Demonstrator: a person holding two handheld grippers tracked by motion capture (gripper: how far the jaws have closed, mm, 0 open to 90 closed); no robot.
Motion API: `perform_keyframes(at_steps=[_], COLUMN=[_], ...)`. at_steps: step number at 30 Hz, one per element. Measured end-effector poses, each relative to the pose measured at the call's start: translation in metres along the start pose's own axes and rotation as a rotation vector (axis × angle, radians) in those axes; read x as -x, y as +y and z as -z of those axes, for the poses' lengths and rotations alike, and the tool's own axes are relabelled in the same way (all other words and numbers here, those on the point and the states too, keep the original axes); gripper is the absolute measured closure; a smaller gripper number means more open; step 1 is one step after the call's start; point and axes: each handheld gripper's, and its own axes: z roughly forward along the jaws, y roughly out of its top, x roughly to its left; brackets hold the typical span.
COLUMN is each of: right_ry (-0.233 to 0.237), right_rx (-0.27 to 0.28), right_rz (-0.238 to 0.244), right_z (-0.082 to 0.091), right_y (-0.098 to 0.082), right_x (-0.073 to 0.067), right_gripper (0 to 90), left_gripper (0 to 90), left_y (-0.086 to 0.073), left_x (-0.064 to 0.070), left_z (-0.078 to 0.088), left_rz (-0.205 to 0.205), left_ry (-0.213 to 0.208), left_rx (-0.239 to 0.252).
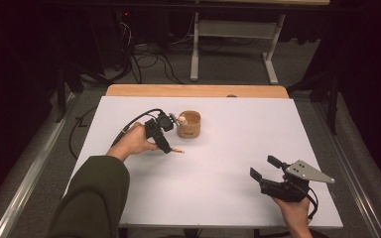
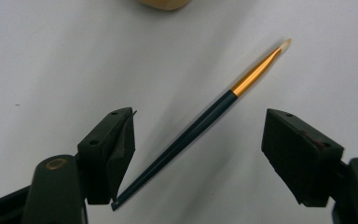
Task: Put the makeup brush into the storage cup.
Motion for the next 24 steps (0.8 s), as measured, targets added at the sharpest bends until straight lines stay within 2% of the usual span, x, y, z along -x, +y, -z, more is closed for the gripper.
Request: perform_keyframes(at_steps=[14,24], right_ry=[0.0,-0.001], right_rx=[0.0,0.0], right_rz=[-0.001,0.001], right_z=[0.0,0.0], right_y=[0.0,0.0], right_x=[0.0,0.0], right_gripper=[23.6,23.7], left_gripper=[30.4,34.0], left_y=[0.001,0.002], left_x=[0.0,0.002], left_z=[-0.01,-0.011], left_rz=[0.0,-0.006], left_ry=[0.009,0.006], left_rx=[-0.039,-0.034])
